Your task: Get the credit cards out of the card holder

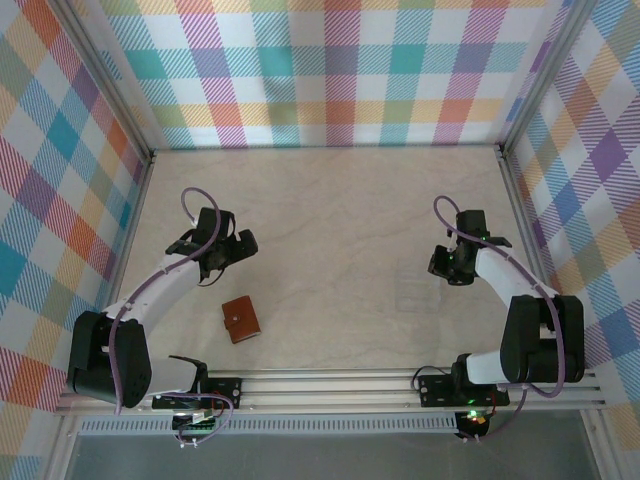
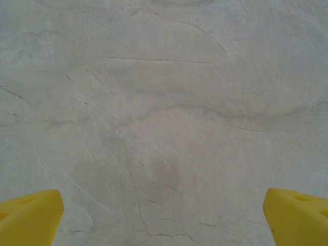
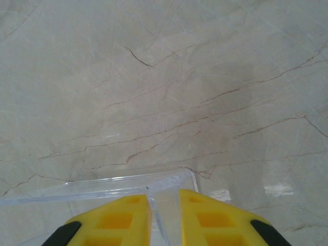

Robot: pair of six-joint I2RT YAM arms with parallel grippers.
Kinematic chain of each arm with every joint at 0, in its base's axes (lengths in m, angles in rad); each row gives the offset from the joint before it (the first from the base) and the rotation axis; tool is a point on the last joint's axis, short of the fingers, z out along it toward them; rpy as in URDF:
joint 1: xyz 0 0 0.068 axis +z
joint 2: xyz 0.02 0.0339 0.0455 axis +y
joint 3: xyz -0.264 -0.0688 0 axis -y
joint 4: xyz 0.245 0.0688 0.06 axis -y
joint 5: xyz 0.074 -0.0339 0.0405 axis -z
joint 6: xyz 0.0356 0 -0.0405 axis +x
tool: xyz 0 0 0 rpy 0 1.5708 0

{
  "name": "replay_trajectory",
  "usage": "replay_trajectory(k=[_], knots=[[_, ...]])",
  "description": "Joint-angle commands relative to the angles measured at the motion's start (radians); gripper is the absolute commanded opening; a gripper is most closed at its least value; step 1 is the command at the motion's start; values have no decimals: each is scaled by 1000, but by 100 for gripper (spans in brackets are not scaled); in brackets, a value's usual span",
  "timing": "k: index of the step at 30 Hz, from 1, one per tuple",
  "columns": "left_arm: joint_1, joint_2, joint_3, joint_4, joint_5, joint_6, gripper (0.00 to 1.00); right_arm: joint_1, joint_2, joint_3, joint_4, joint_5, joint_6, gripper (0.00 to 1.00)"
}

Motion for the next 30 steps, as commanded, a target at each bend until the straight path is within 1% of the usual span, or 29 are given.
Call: replay_trajectory(k=[1,10,14,17,20,22,24,27,30], knots=[[-11,-21,-13,-30,-17,-16,100,-6,11,17,-23,-9,-7,18],[-12,-15,15,-85,4,-2,100,8,-29,42,-71,14,-4,6],[-11,-20,25,-140,13,-5,100,64,-27,100,-108,62,17,4],[-11,-30,27,-185,20,-28,100,119,3,161,-119,78,43,3],[-12,-40,18,-215,50,-54,100,192,64,249,-134,120,64,2],[-13,-43,1,-218,77,-71,100,238,124,315,-137,125,80,2],[-14,-52,-11,-243,97,-78,100,292,202,410,-153,128,88,2],[-16,-74,-45,-274,103,-103,100,367,313,556,-174,168,89,2],[-18,-69,-54,-311,110,-135,100,413,436,702,-190,167,88,1]])
